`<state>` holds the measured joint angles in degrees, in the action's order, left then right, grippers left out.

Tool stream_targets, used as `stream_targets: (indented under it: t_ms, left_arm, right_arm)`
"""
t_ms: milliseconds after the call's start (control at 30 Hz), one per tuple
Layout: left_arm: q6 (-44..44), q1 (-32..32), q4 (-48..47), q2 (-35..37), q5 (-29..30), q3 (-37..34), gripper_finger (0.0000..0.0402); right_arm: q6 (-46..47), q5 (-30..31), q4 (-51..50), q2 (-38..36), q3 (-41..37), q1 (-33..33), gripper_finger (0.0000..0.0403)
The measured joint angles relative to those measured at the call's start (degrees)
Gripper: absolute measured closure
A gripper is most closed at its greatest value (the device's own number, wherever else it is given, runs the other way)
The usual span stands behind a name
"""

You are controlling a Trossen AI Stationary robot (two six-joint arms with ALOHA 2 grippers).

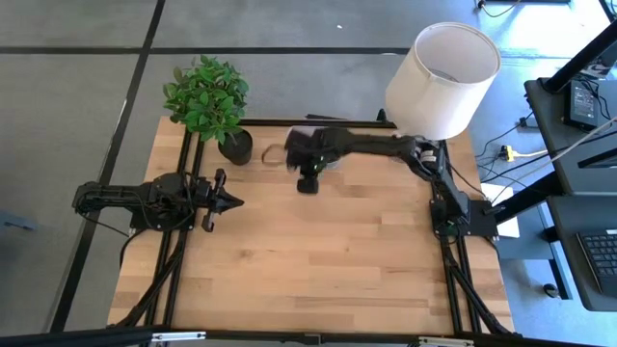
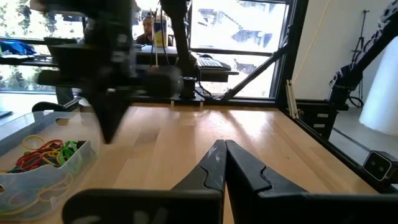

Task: Pick and place rubber bands into bin
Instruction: Return to Home Position

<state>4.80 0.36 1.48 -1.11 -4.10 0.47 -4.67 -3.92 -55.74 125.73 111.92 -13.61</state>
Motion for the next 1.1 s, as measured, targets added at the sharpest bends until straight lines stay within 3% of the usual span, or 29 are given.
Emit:
stream_targets:
  t_ms: [233,367,633,867,1100]
  left_arm:
    - [0.0,0.01,0.0,-0.02,0.0,-0.02,0.04]
    - [0.01,0.0,0.0,-0.02,0.0,0.0,0.04]
    - [0.01,0.01,0.0,-0.01,-0.01,-0.01,0.04]
    - [0.01,0.01,0.02,0.0,0.0,-0.01,0.04]
    - [0.0,0.01,0.0,-0.02,0.0,-0.02,0.04]
  right_arm:
    - [0.46,6.86,0.38,0.0,0.0,10.48,0.0402]
    - [2.45,7.37,0.97,-0.06,-0.59,14.44,0.0402]
    - [6.0,7.37,4.35,-0.28,-10.75,19.37,0.0403]
    - [8.8,7.33,20.62,-11.26,-30.5,21.08,0.0403]
    - [10.62,7.66,44.0,-32.36,-59.45,20.75,0.0403]
